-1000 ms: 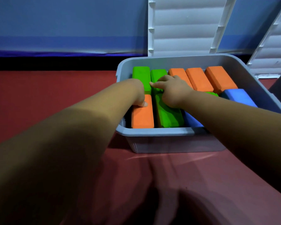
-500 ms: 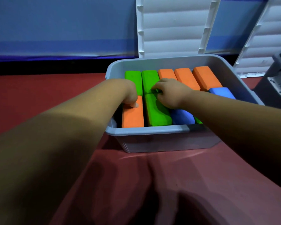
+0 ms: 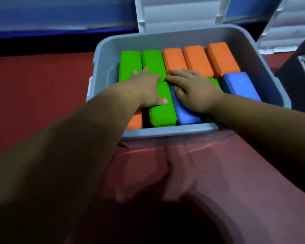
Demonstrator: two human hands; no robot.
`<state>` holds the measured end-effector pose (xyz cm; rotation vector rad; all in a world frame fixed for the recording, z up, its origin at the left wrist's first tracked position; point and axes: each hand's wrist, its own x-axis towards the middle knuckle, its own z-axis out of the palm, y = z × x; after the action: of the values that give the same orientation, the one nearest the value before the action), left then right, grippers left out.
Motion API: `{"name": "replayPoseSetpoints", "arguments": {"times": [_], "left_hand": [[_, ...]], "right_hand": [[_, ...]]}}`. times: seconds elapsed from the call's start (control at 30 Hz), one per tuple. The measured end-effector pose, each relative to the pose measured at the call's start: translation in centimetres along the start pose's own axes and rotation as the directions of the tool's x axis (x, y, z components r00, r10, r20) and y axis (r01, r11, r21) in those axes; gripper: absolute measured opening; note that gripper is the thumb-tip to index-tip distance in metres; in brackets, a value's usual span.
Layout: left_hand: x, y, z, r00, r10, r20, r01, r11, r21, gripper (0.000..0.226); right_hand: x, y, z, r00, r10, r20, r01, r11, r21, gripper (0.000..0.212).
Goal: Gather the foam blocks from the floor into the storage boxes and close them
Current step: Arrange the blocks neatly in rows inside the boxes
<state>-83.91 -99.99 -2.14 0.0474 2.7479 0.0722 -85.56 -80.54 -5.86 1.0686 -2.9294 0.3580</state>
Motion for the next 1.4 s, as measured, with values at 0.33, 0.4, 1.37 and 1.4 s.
{"name": "replayPoseSetpoints", "arguments": {"times": [0.33,0.4,1.37,1.4], "left_hand": [[-10.3,5.6,2.9,0.983,-0.127,-0.130,0.062,0.905,-0.420,0.052],[-13.7,7.5,3.0,0.968,-0.162,-0.191,0.051,0.874,-0.483,0.046],[-16.3,43.9,-19.6,0.917,0.246,0.314,-0.079,0.884,-0.460,0.033],[-15.9,44.5,-19.1,0.911,0.250,0.328,-0.071,0.878,-0.474,0.033]], "right_hand": [[-9.0,-4.8,-5.3,0.906,0.418,0.074,-0.409,0.815,0.411,0.034],[-12.8,-5.8,-6.8,0.893,0.447,0.061,-0.427,0.795,0.431,0.034],[-36.0,19.3,-36.0,0.387,0.733,0.559,-0.920,0.341,0.191,0.036],[-36.1,20.0,-35.9,0.382,0.735,0.560,-0.923,0.337,0.187,0.039]]}}
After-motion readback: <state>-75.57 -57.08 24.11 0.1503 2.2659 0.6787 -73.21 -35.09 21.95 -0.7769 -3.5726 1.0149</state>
